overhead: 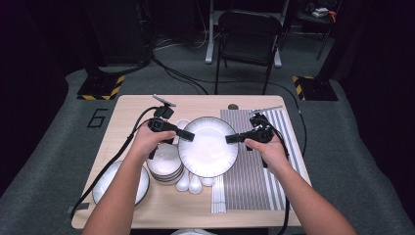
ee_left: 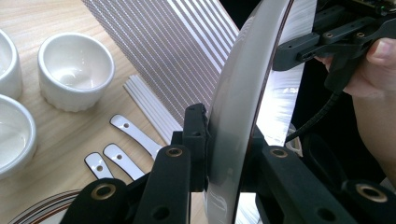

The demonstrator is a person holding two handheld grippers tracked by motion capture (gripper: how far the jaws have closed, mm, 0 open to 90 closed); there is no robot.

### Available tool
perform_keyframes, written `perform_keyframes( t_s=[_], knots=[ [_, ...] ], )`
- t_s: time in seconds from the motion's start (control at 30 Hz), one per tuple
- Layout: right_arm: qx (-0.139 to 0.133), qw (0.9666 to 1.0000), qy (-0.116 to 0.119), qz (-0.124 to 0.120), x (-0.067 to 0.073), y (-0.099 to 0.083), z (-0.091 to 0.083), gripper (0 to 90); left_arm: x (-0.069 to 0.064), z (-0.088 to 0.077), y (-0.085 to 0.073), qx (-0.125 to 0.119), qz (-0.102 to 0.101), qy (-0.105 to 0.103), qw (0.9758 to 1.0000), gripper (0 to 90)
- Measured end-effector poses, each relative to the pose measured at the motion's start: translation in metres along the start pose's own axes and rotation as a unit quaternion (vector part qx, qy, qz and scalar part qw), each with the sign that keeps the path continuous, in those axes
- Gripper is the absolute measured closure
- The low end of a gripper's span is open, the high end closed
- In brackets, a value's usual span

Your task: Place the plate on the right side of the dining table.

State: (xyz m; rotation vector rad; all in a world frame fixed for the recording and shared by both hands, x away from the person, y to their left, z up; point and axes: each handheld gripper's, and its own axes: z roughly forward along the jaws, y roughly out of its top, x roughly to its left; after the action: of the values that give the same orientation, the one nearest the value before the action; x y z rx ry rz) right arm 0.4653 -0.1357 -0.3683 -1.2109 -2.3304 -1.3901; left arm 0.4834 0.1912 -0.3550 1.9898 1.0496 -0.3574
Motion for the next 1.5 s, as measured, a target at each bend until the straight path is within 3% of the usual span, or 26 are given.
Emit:
perform_keyframes(
  t_s=[0.27, 1.07, 1.5],
  knots=[
    [0.011, 0.9998, -0.015, -0.008, 0.003, 0.003, -0.006, 83.1, -0.001, 0.004, -0.001, 0.003, 0.012, 0.002, 0.9999, 79.6],
    [0.05, 0.9973, -0.049, -0.021, 0.009, 0.015, -0.012, 82.9, 0.0, 0.013, -0.003, 0.009, 0.008, 0.019, 0.9997, 80.9],
    [0.066, 0.9955, -0.064, -0.02, 0.01, 0.019, -0.013, 83.0, 0.001, 0.017, -0.003, 0.01, 0.011, 0.018, 0.9997, 81.9]
  ],
)
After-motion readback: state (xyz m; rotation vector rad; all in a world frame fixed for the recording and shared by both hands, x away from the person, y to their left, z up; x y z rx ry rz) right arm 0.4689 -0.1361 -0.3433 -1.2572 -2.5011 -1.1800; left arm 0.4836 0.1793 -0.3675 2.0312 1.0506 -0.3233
